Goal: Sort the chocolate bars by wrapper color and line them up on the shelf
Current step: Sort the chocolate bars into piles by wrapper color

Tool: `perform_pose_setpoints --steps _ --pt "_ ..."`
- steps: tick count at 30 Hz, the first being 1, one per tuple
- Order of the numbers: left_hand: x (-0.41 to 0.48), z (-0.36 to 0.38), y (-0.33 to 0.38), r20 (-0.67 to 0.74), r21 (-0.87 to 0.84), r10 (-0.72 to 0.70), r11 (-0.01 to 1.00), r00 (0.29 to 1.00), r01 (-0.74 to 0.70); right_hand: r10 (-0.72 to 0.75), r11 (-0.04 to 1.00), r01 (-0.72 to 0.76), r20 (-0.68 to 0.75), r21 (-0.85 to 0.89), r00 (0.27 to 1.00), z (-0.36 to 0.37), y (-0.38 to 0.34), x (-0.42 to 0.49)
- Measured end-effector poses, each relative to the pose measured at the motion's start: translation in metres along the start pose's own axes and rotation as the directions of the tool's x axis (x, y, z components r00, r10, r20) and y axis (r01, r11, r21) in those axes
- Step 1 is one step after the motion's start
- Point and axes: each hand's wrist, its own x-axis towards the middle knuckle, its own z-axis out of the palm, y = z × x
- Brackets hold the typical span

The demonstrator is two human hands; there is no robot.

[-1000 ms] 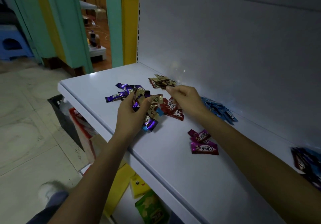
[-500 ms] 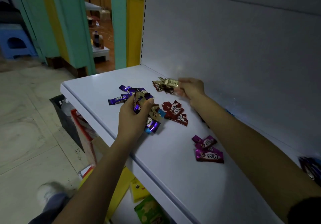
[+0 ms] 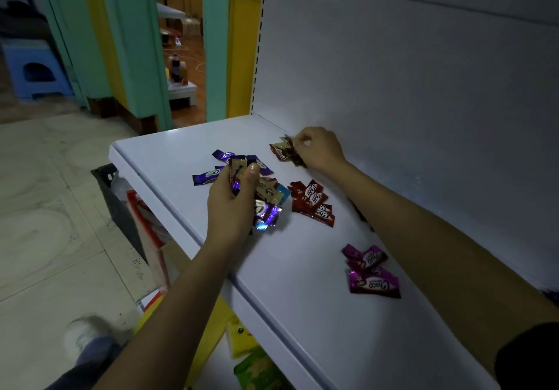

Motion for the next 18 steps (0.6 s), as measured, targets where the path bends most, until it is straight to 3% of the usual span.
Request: perform_pose_setpoints --steps 2,4,5,7,9,18 --pt "0.0 0.0 0.001 -0.005 0.007 0.009 1.0 1.0 -0.008 -0.024 0.974 0.03 -0.027 0.226 0.999 -0.01 -0.019 -0.024" --pt "-0.001 -0.001 0.001 -0.008 0.017 0.032 0.999 0.999 -0.032 -0.044 0.867 -0.016 0.109 0.499 0.993 -0.022 -0.043 -0.057" --pt "-0.001 -0.001 0.001 -0.012 0.024 0.043 0.999 0.999 -0.043 -0.072 0.835 -0.057 0.211 0.548 0.975 -0.027 -0.051 -0.073" --pt "-0.002 -0.002 0.002 -0.017 0.024 0.06 0.998 0.998 -0.06 -0.163 0.83 -0.038 0.307 0.557 0.938 -0.031 -0.058 -0.099" --pt "-0.003 -0.003 0.004 -0.003 0.013 0.049 0.999 0.999 -0.049 -0.207 0.808 -0.002 0.287 0.589 0.935 -0.029 -0.058 -0.112" --pt "-0.008 -0.01 0.005 0.155 0.117 0.021 0.992 0.988 -0.039 -0.034 0.771 -0.104 0.204 0.628 0.978 -0.02 -0.054 -0.12"
